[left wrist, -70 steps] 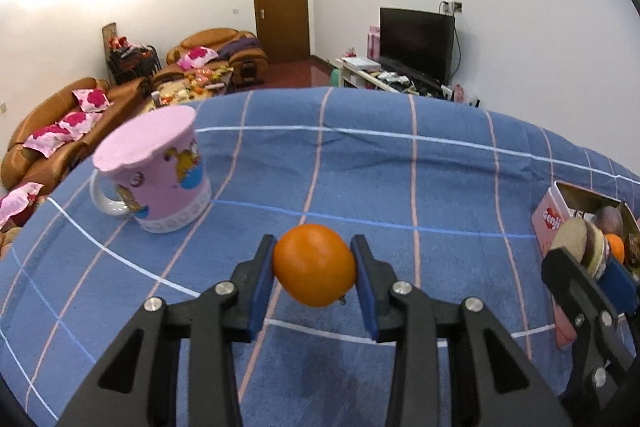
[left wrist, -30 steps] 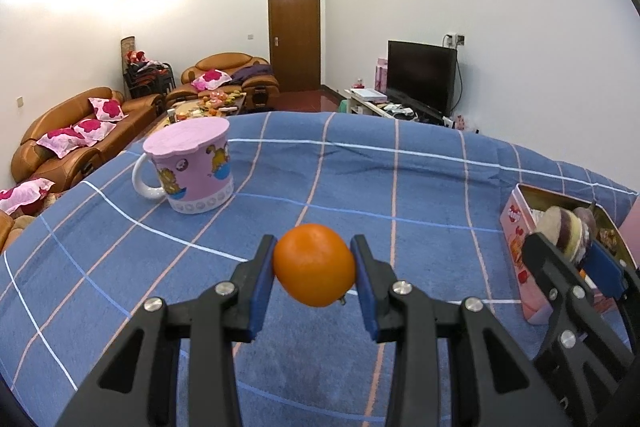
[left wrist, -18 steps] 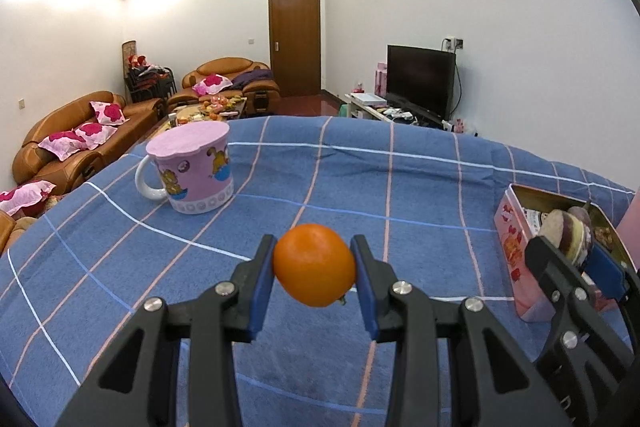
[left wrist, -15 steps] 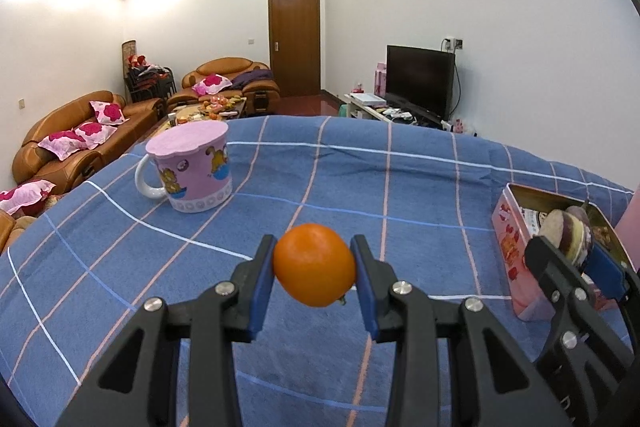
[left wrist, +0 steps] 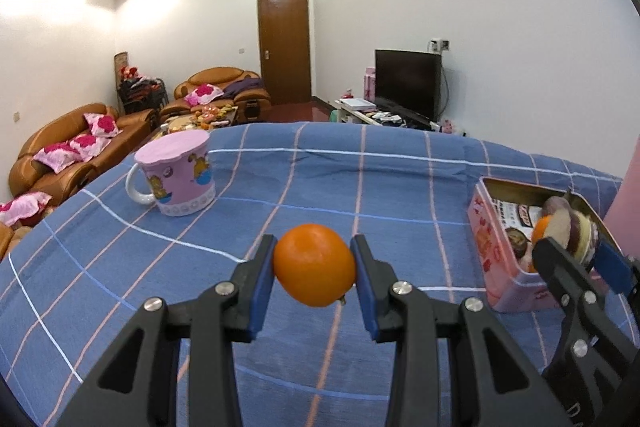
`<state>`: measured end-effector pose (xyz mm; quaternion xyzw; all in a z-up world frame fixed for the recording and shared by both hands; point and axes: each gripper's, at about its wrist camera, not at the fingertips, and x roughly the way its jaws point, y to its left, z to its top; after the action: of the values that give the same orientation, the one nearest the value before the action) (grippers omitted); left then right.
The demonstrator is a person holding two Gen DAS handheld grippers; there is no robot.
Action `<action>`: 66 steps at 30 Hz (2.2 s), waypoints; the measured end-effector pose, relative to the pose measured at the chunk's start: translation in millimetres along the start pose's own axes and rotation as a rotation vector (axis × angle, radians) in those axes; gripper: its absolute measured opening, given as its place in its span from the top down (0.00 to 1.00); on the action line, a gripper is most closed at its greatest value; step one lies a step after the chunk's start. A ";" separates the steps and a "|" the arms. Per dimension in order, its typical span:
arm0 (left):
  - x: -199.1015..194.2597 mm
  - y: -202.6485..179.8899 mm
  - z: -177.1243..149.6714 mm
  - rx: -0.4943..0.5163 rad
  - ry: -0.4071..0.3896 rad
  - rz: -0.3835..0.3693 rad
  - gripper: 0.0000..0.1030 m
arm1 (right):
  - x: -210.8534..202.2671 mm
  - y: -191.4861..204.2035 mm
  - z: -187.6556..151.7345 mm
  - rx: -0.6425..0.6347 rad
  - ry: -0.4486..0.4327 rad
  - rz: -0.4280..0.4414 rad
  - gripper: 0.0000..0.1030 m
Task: Organize fruits
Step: 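Carry the held orange and jar over the pink tin box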
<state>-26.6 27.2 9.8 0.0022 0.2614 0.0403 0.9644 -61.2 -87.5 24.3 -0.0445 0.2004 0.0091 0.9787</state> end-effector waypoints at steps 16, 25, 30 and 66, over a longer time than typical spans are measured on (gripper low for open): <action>-11.6 -56.3 -3.5 0.073 -0.012 -0.065 0.62 | -13.7 -46.2 -7.0 0.019 -0.008 -0.053 0.58; -15.2 -88.3 -4.9 0.104 -0.010 -0.103 0.62 | -19.2 -73.1 -9.7 0.028 -0.010 -0.086 0.58; -14.9 -108.0 -5.5 0.118 0.002 -0.133 0.62 | -23.4 -90.2 -11.8 0.029 -0.014 -0.112 0.58; 3.2 -226.5 1.3 0.155 0.105 -0.329 0.62 | -20.7 -197.4 -11.0 0.104 -0.001 -0.284 0.57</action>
<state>-5.9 -198.3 3.6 0.0314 0.3104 -0.1384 0.9400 -77.6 -285.1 38.8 -0.0214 0.1916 -0.1396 0.9712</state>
